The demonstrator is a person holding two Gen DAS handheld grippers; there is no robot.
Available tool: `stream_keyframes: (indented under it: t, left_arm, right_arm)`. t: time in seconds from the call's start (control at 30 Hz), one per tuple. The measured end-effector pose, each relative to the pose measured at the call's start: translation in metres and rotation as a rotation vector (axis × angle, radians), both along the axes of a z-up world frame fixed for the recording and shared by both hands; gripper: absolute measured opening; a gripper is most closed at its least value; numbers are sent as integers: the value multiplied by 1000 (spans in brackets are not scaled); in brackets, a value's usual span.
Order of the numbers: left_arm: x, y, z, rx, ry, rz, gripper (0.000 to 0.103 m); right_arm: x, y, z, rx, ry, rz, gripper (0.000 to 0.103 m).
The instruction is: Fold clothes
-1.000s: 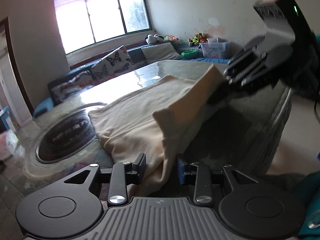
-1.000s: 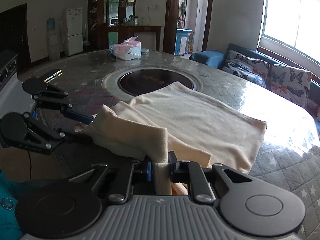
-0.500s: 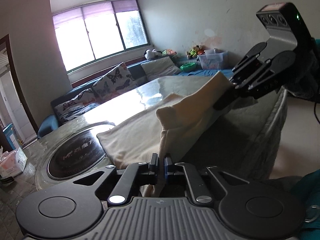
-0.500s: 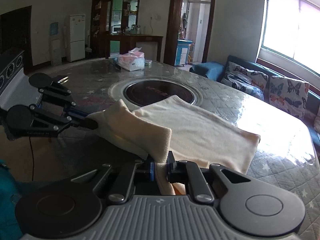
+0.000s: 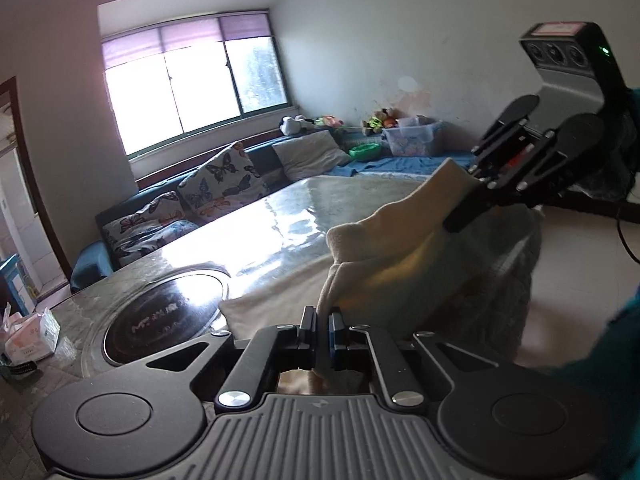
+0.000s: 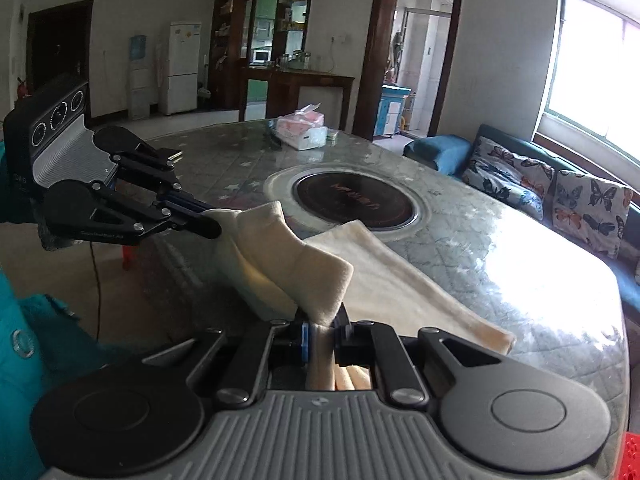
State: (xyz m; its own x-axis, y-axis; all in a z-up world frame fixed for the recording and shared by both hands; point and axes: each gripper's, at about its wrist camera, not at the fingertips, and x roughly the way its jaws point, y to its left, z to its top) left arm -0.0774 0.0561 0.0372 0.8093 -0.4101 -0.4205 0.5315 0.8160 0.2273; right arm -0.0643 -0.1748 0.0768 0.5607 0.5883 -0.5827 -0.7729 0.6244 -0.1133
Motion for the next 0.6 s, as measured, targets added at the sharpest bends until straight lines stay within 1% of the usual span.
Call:
stream_keyframes:
  t: [0.1, 0.23, 0.33, 0.4, 0.5, 0.6]
  left_arm:
    - [30, -2, 4, -17, 0, 28, 6]
    - [76, -8, 5, -12, 0, 54, 6]
    - [117, -12, 1, -12, 22, 84, 6]
    - [144, -14, -5, -13, 53, 102, 6]
    - [182, -21, -22, -5, 106, 138, 6]
    - [207, -25, -43, 13, 151, 176, 7]
  right_arm:
    - [24, 3, 3, 5, 2, -18, 9]
    - [62, 4, 5, 3, 13, -36, 9]
    - [95, 6, 3, -9, 19, -53, 9]
    - [115, 8, 0, -13, 29, -64, 9]
    - [149, 11, -13, -25, 64, -94, 9]
    - [185, 16, -41, -34, 129, -150, 10]
